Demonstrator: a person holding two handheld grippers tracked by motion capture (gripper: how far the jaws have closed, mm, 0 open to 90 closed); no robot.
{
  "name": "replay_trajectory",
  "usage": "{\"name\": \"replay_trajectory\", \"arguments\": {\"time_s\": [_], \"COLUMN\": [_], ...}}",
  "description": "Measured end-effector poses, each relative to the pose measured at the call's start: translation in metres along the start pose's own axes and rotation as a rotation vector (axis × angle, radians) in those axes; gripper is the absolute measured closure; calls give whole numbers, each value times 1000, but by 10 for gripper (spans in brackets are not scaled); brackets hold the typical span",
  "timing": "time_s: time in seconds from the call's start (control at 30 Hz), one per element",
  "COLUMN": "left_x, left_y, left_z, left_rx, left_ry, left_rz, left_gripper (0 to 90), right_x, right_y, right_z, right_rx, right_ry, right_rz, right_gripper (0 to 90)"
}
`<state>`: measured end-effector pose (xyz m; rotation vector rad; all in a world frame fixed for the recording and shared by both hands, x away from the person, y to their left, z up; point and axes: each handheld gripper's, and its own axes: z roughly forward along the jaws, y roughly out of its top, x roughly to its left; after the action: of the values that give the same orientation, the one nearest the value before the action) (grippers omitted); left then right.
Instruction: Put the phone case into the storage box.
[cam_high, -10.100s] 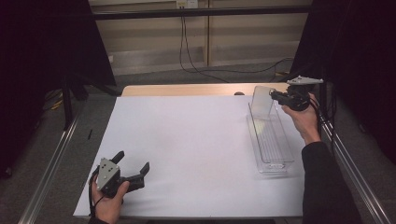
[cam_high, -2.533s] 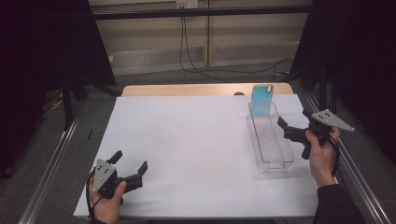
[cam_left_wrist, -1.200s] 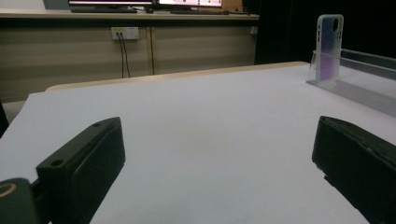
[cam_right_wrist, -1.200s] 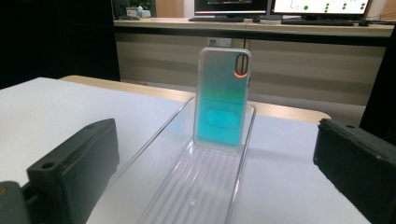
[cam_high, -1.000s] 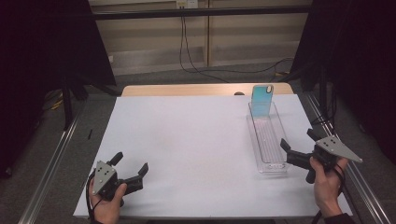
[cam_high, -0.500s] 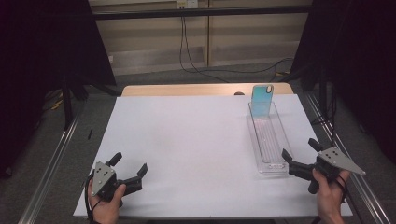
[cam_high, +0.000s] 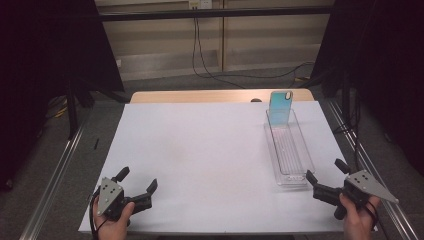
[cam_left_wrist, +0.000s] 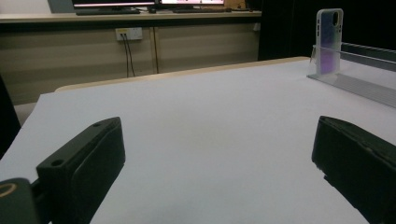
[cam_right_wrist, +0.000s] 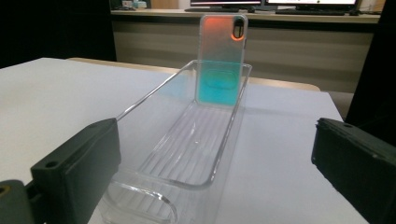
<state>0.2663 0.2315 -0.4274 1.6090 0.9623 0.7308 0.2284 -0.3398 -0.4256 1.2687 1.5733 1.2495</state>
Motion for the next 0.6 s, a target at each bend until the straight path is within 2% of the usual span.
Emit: {"name": "replay_trajectory", "arguments": {"time_s": [0.2, 0.33, 0.37, 0.4, 0.47, 0.6], "left_x": [0, 0, 0, 0, 0, 2], "left_y": [-2, -3, -3, -2, -2, -2], "left_z": [-7, -11, -11, -11, -11, -11], "left_rx": [4, 14, 15, 6, 6, 0], "left_ry": [23, 37, 42, 39, 43, 46], "left_rz": [-16, -14, -19, -24, -25, -34], "left_gripper": [27, 25, 21, 21, 21, 21], "right_x": [2, 4, 5, 7, 8, 5], "right_y": [-5, -10, -11, -10, -8, -12], "right_z": [-5, -10, -10, -12, -11, -8], "right_rx": [9, 11, 15, 3, -3, 26], "right_ry": [-10, -34, -36, -23, -25, -25], "right_rz": [1, 5, 0, 20, -3, 12], "right_gripper": [11, 11, 11, 4, 0, 3]}}
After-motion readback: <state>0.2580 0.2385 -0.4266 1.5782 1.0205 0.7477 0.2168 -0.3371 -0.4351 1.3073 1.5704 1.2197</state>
